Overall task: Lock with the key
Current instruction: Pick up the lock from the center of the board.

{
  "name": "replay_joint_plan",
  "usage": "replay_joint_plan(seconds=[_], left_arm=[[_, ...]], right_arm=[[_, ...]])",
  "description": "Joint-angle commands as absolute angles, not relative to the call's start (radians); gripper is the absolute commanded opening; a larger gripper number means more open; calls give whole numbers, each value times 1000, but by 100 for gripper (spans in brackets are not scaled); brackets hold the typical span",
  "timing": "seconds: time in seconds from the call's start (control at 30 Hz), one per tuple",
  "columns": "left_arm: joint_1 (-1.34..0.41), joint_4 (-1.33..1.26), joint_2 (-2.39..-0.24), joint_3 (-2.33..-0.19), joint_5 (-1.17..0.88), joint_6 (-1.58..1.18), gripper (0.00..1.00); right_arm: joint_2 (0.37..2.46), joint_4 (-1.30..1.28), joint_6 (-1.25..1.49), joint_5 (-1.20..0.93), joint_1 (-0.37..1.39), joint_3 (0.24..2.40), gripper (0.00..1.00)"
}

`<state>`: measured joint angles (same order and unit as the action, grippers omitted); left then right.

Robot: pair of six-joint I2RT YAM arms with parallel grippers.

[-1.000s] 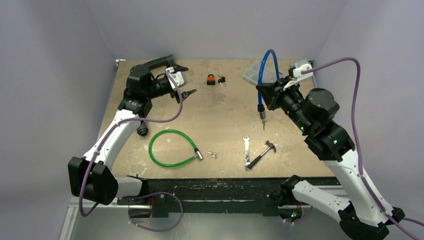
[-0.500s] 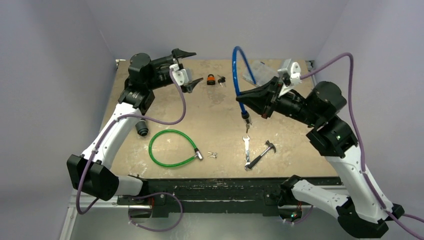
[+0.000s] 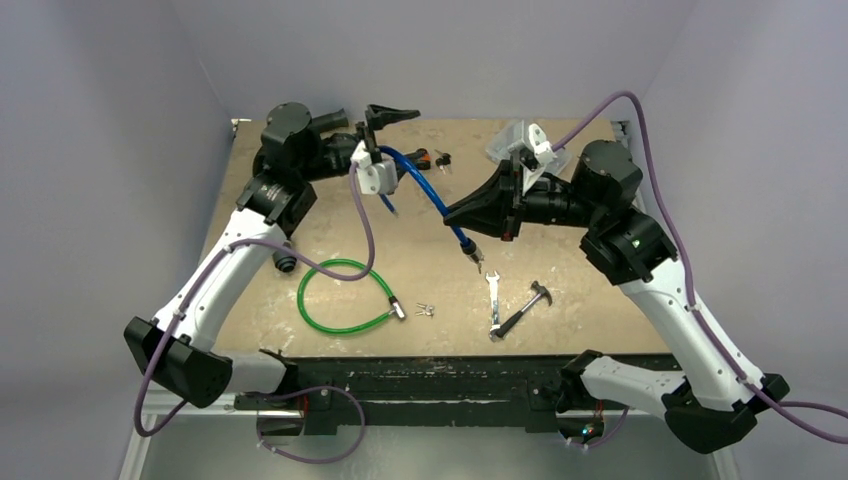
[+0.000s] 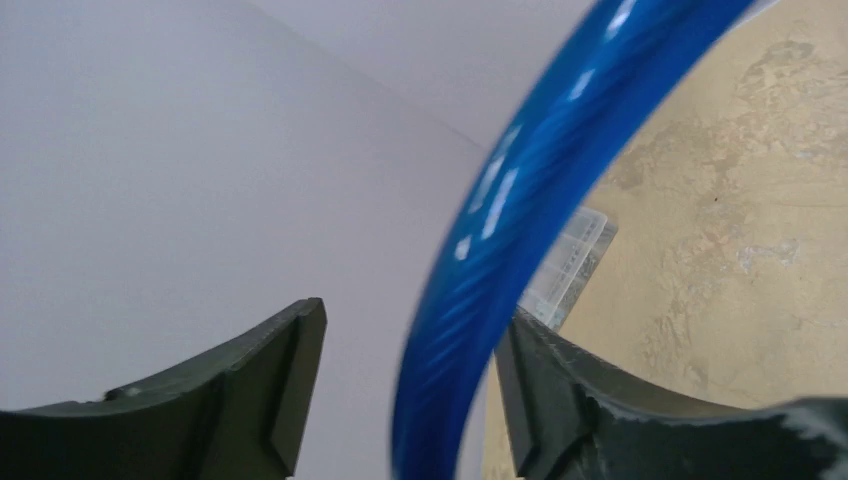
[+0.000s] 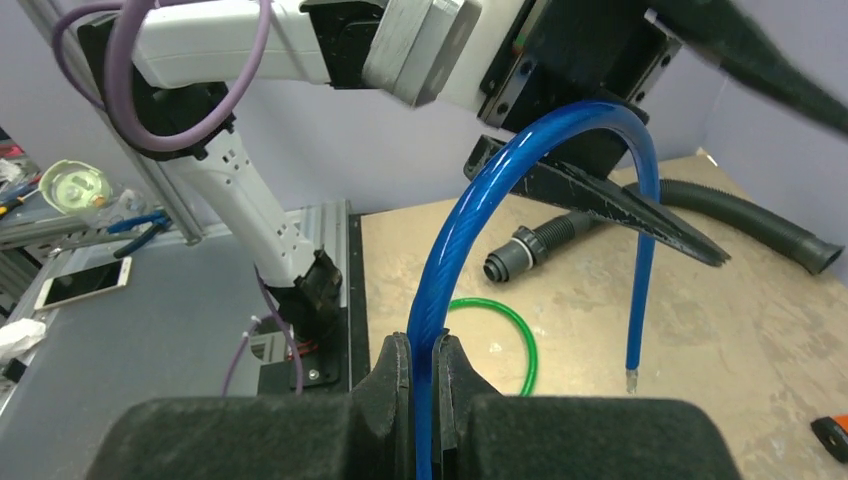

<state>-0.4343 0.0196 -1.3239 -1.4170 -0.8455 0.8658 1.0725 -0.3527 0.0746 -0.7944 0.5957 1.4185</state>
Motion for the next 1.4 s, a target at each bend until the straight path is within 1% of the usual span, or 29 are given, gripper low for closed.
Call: replay_joint_plan(seconds=[0.0,0.07,0.1,0.2,0.23,0.27,0.3,0.37,0.4,0.47,0.5,0.57,0.67,0.87,0.9,1.0,1.13,1.2,1.23,1.27,1.3,1.37], left_arm=[[-496,112,-1299,-1475,-907,877,44],[-513,148,-1298,-1489,-904,844,13],[-520,154,-1297,-1491,-893,815,0],[-526,59,-1285,-1477,-792,599,0],[-526,38,-1283,-1479,-739,522,0],[-526,45,-1285,-1491,-693,469,0],[-526,71,-1291,-1508,-653,424,0],[-526,151,-1309,-1558,-589,387,0],[-525,195,-1318,-1583,-568,373,0],[-526,284,-1339,-1646,-540,360,0],[-526,326,-1352,-1673,-532,349,0],[-526,405,-1375,-1715,-510,310,0],[-526,477,-1402,-1762,-478,288,0],[-534,626,-1476,-1884,-372,336,0],[-536,645,-1484,-1893,-364,348,0],[-538,669,-1489,-1899,-337,350,0],[-538,711,-1512,-1923,-333,320,0],[-538,718,-1518,-1927,-327,313,0],[-538,719,-1520,-1929,-322,308,0],[-537,726,-1526,-1936,-319,306,0],[-538,734,-1534,-1945,-318,302,0],[-538,747,-1548,-1962,-316,283,0]], right_arm=[[1069,-202,66,-876,596,1426,0],[1073,-207,62,-875,595,1426,0],[1075,-212,61,-868,595,1422,0],[1078,-226,78,-819,593,1410,0],[1084,-242,78,-801,592,1413,7],[1091,-260,70,-777,589,1419,23],[1097,-296,61,-751,582,1429,42],[1111,-342,54,-715,553,1442,65],[1119,-364,56,-713,523,1448,73],[1140,-414,55,-716,456,1461,87],[1155,-439,45,-720,423,1473,91],[1184,-485,-13,-695,384,1505,93],[1205,-514,-96,-671,357,1532,88],[1241,-551,-133,-682,348,1580,85],[1246,-555,-135,-666,348,1588,85],[1249,-549,-142,-605,347,1608,91],[1251,-543,-168,-527,347,1630,93],[1263,-558,-187,-522,345,1650,91],[1272,-569,-196,-519,344,1659,88],[1281,-581,-200,-511,345,1667,80],[1292,-593,-208,-503,345,1673,83],[1308,-607,-218,-474,345,1676,83]])
